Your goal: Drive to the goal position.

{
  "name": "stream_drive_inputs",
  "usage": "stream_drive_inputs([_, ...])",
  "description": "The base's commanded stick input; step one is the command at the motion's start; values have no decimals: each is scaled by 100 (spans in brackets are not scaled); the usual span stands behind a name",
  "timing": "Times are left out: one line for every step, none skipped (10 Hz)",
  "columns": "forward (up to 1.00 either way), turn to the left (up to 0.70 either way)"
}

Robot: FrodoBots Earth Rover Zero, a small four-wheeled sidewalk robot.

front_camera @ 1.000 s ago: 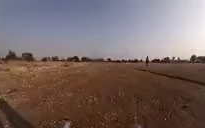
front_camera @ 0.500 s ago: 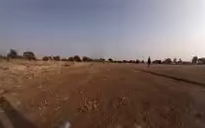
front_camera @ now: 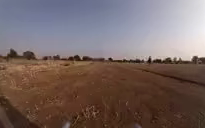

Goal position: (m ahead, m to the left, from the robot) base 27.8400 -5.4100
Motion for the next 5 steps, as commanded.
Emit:
stream_drive_inputs([50, 0])
stream_drive_inputs([50, 0])
stream_drive_inputs([50, 0])
stream_drive_inputs([50, 0])
stream_drive_inputs([50, 0])
